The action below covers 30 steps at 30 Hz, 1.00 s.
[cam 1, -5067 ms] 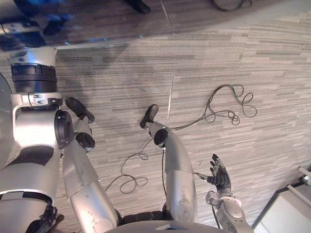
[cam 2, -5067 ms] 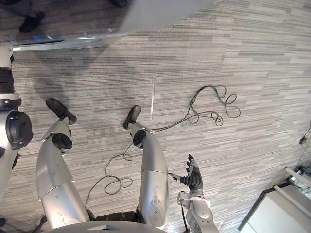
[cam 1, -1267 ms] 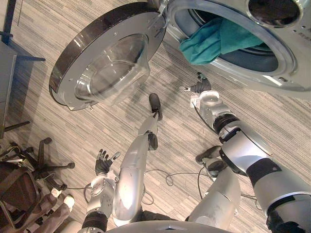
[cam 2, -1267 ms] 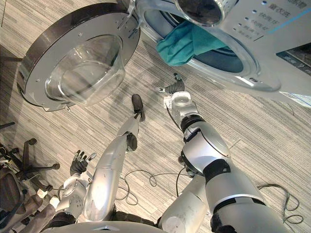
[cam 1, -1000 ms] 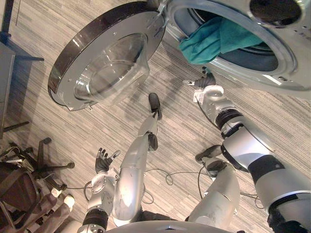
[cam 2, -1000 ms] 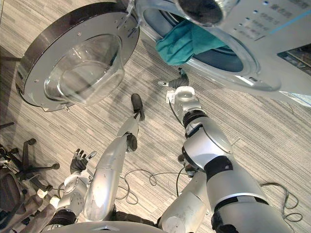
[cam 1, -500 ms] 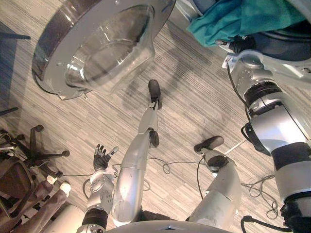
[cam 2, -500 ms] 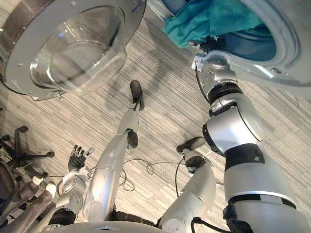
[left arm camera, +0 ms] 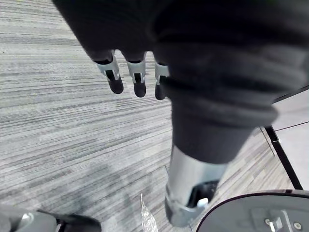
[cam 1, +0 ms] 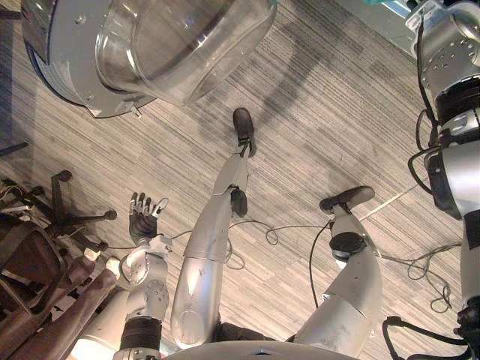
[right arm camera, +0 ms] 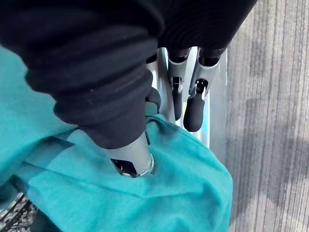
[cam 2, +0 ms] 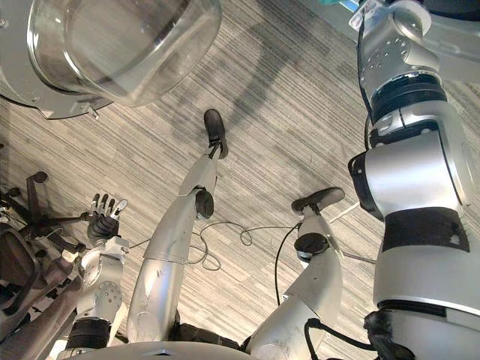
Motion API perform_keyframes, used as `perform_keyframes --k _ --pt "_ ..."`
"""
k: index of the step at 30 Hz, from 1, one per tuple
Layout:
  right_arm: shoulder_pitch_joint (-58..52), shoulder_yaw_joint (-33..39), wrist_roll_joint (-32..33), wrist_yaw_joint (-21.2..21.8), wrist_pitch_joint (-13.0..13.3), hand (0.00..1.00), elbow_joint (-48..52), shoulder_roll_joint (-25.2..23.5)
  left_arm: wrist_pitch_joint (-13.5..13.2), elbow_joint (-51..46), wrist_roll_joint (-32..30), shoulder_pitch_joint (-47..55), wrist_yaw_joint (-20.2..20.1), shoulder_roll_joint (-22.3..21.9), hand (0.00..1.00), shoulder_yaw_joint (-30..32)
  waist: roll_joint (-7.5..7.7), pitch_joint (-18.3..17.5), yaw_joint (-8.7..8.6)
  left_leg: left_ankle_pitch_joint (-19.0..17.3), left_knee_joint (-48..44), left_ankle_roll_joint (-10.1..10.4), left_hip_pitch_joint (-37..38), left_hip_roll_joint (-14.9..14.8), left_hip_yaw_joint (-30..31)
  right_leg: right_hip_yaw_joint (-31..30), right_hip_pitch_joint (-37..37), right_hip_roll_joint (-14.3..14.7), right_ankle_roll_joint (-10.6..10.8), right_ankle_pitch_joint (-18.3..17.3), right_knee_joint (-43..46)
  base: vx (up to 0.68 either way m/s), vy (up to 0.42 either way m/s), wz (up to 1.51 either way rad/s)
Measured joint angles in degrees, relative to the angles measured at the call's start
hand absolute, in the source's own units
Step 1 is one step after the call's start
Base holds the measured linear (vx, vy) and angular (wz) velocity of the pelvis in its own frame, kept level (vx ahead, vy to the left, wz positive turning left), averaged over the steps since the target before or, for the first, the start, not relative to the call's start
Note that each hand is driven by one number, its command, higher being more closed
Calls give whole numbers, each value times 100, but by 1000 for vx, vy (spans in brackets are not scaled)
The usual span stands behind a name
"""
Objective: Pick up the laundry basket with both hands and put the clothes into the washing machine.
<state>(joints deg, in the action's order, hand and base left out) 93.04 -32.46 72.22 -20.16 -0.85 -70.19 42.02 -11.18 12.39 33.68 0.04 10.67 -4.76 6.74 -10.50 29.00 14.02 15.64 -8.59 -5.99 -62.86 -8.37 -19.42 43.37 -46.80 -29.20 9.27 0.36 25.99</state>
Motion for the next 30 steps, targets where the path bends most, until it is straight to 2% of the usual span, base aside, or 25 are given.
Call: perform_keyframes --k 2,5,12,16,17,19,20,21,23,26,28,29,30 --pt "-32 636 92 -249 -73 100 -68 -279 108 141 0 35 -42 1 0 -28 0 0 -42 28 110 -23 241 -25 -34 42 300 174 21 161 -378 32 16 -11" --pt "-262 1242 232 -339 -72 100 -71 -468 151 313 -4 88 -95 1 0 -23 -1 0 -51 -2 117 -68 556 -28 -125 56 666 264 99 316 -691 43 -4 -6" --pt "-698 2934 437 -560 -47 100 124 -625 324 743 -11 112 -91 3 0 4 -2 -1 -47 -49 36 -126 801 -28 -163 81 1024 344 102 319 -907 44 -23 6" --pt "-1556 4001 388 -669 442 100 1195 -1122 319 847 1 112 -67 4 0 13 -2 -1 -136 -154 -261 -256 830 -101 -313 -129 1024 313 102 320 -876 -3 -20 -12" --pt "-1666 4115 390 -682 479 100 1357 -1156 321 868 1 112 -67 4 0 11 -2 -1 -151 -165 -263 -250 871 -106 -332 -156 1045 312 102 320 -869 -36 -5 -16" --pt "-1904 4466 230 -626 1234 100 2041 -1264 321 915 2 140 -57 6 0 19 -11 -7 -193 -282 -249 -85 1007 -140 -353 -249 1074 307 104 317 -799 -49 -1 -19" --pt "-1822 4746 205 -593 1523 100 2458 -1099 321 924 2 152 -57 6 0 40 -12 -8 -259 -350 -207 -2 1053 -132 -360 -278 1053 265 113 300 -705 -82 13 -12" --pt "-1679 4784 437 -610 1397 100 2395 -1112 323 977 2 134 -58 7 0 36 -12 -8 -290 -359 -168 10 1095 -107 -398 -319 1035 218 69 253 -655 -112 21 -8" --pt "-1674 4699 192 -512 1732 100 2438 -1236 308 1074 2 130 -62 15 0 39 -11 -16 -250 -375 -7 95 1187 -25 -447 -367 975 128 63 248 -603 -89 19 -1" --pt "-1447 4420 132 -463 1916 100 2427 -1233 307 1196 67 130 -58 13 0 130 29 -33 -293 -249 186 259 1215 7 -495 -363 956 144 -23 311 -713 -82 21 3" --pt "-1302 3977 -95 -393 1914 100 2425 -1404 310 1381 100 79 -61 12 0 144 58 -46 -338 -239 207 269 1237 2 -562 -396 934 147 -56 357 -746 -37 0 -12" --pt "-1136 3659 -254 -378 1829 100 2425 -1658 315 1541 101 8 -65 4 0 153 60 -46 -364 -200 282 276 1320 7 -623 -420 964 159 -60 404 -775 -13 -5 -13" --pt "-1093 3585 -284 -373 1804 100 2426 -1715 315 1550 101 2 -65 4 0 157 67 -50 -369 -194 292 284 1332 7 -629 -425 966 161 -58 407 -782 6 -17 -12"
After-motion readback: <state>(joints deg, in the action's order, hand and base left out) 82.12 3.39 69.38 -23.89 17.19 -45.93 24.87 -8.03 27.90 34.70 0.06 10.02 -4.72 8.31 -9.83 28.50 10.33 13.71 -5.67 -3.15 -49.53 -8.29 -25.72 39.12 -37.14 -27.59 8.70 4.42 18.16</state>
